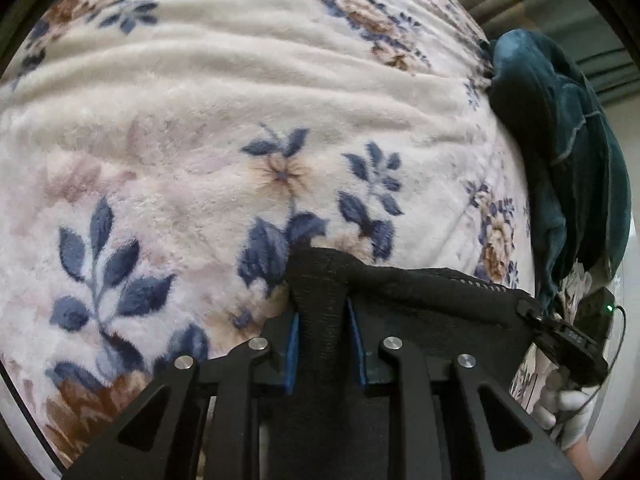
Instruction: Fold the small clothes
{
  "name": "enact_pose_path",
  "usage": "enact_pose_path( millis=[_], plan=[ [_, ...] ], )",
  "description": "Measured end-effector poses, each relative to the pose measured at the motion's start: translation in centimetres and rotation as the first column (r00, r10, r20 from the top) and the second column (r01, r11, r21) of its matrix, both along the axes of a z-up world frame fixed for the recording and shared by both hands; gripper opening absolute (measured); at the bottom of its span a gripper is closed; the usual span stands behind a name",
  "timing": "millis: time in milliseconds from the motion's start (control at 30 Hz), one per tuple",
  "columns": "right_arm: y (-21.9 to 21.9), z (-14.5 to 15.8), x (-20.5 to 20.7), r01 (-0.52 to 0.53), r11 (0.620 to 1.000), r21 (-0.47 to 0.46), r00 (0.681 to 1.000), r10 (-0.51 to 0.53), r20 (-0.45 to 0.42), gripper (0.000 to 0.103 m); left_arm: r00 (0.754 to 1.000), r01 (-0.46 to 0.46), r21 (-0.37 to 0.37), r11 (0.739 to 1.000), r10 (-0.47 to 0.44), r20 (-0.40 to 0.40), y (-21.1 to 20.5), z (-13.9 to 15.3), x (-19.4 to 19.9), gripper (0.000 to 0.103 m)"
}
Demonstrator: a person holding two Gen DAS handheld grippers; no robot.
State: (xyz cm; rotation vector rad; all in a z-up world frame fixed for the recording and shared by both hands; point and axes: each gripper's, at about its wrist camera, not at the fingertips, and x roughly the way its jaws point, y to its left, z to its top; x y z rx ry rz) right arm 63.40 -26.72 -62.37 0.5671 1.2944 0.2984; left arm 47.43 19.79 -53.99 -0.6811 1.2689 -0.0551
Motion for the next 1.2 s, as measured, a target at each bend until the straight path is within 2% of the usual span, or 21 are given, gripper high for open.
enact_pose_path(
  millis=[67, 133, 167, 200, 267, 300, 367, 500, 533, 633, 667, 700, 767, 833, 867, 900, 933, 1067, 1133, 1167, 1200],
  plan=[
    [1.0, -1.2, 1.4, -0.039, 0.997, -0.067, 0.999, 0.037, -0.039, 0.012, 0.999, -0.017, -0.042, 0.999, 0.015, -0.038, 0.6, -0.5, 0.4, 0.033],
    [1.3, -2.9, 2.2, -0.094, 0.990, -0.107, 0.987, 0.078, -0.144, 0.023, 0.998, -0.041, -0.085, 0.996, 0.036, -0.056, 1.4, -0.3, 0.0, 0.053],
    [0.7, -3.2, 2.1, -0.085, 0.989, -0.121, 0.981, 0.061, -0.185, 0.033, 0.997, -0.056, -0.081, 0.995, 0.052, -0.048, 1.7, 0.0, -0.3, 0.060],
    [-0.1, -2.9, 1.6, -0.061, 0.992, -0.108, 0.980, 0.039, -0.194, 0.038, 0.997, -0.060, -0.071, 0.996, 0.057, -0.048, 2.0, 0.4, -0.8, 0.070],
    [-2.2, -2.1, -0.1, -0.015, 0.999, -0.050, 0.977, 0.004, -0.211, 0.044, 0.998, -0.062, -0.019, 0.998, 0.061, -0.027, 2.4, 1.6, -2.2, 0.070],
    [-3.5, -1.5, -1.6, 0.020, 0.999, -0.029, 0.973, -0.026, -0.229, 0.046, 0.998, -0.063, 0.030, 0.998, 0.064, -0.027, 2.5, 2.3, -3.4, 0.072],
    [-5.4, -0.6, -5.1, 0.076, 0.997, 0.021, 0.957, -0.067, -0.281, 0.048, 0.997, -0.061, 0.092, 0.994, 0.065, -0.039, 2.4, 3.0, -5.2, 0.085],
    [-7.3, 0.3, -12.9, 0.211, 0.976, 0.051, 0.899, -0.174, -0.401, 0.048, 0.988, -0.083, 0.148, 0.985, 0.101, -0.116, 1.6, 3.0, -10.8, 0.087],
    [-7.4, 0.3, -14.8, 0.263, 0.962, 0.077, 0.878, -0.206, -0.431, 0.048, 0.985, -0.091, 0.144, 0.985, 0.111, -0.136, 1.4, 2.7, -11.7, 0.087],
    [-6.1, -0.6, -19.8, 0.431, 0.888, 0.158, 0.786, -0.283, -0.549, 0.048, 0.972, -0.112, 0.120, 0.986, 0.134, -0.194, 1.0, 1.6, -14.3, 0.087],
    [-4.9, -1.3, -20.9, 0.483, 0.850, 0.209, 0.759, -0.288, -0.583, 0.048, 0.969, -0.112, 0.119, 0.987, 0.135, -0.209, 0.7, 1.3, -14.7, 0.087],
    [-3.8, -2.1, -21.3, 0.502, 0.833, 0.234, 0.747, -0.281, -0.602, 0.048, 0.965, -0.113, 0.118, 0.987, 0.137, -0.225, 0.5, 0.9, -15.1, 0.087],
    [-1.9, -3.8, -21.5, 0.544, 0.810, 0.220, 0.715, -0.310, -0.627, 0.048, 0.963, -0.114, 0.110, 0.987, 0.137, -0.233, 0.1, 0.5, -15.5, 0.087],
    [-0.6, -5.7, -21.4, 0.573, 0.804, 0.159, 0.675, -0.352, -0.649, 0.048, 0.965, -0.101, 0.115, 0.988, 0.125, -0.231, -0.3, 0.5, -15.4, 0.087],
    [-0.3, -6.1, -21.4, 0.607, 0.780, 0.152, 0.664, -0.393, -0.636, 0.041, 0.967, -0.095, 0.117, 0.989, 0.119, -0.223, -0.3, 0.6, -15.3, 0.087],
    [0.0, -6.1, -21.4, 0.624, 0.766, 0.154, 0.669, -0.423, -0.611, 0.025, 0.968, -0.090, 0.117, 0.989, 0.114, -0.222, -0.4, 0.6, -15.2, 0.087],
    [0.3, -5.6, -21.3, 0.625, 0.764, 0.163, 0.688, -0.439, -0.578, 0.023, 0.969, -0.090, 0.109, 0.990, 0.112, -0.220, -0.4, 0.7, -15.1, 0.087],
    [1.3, -1.2, -22.0, 0.488, 0.830, 0.271, 0.858, -0.399, -0.322, 0.020, 0.973, -0.082, 0.100, 0.992, 0.101, -0.207, -0.3, 0.8, -15.0, 0.087],
    [1.2, 0.0, -23.1, 0.442, 0.852, 0.279, 0.891, -0.382, -0.244, 0.016, 0.971, -0.082, 0.101, 0.992, 0.102, -0.214, -0.4, 0.7, -15.1, 0.087],
    [1.0, 0.0, -23.7, 0.412, 0.882, 0.228, 0.903, -0.363, -0.228, 0.016, 0.971, -0.085, 0.098, 0.992, 0.105, -0.217, -0.3, 0.5, -15.1, 0.087],
    [0.9, -0.6, -24.0, 0.379, 0.916, 0.128, 0.903, -0.336, -0.269, 0.016, 0.969, -0.089, 0.095, 0.992, 0.108, -0.221, -0.3, 0.4, -15.1, 0.087]
  ],
)
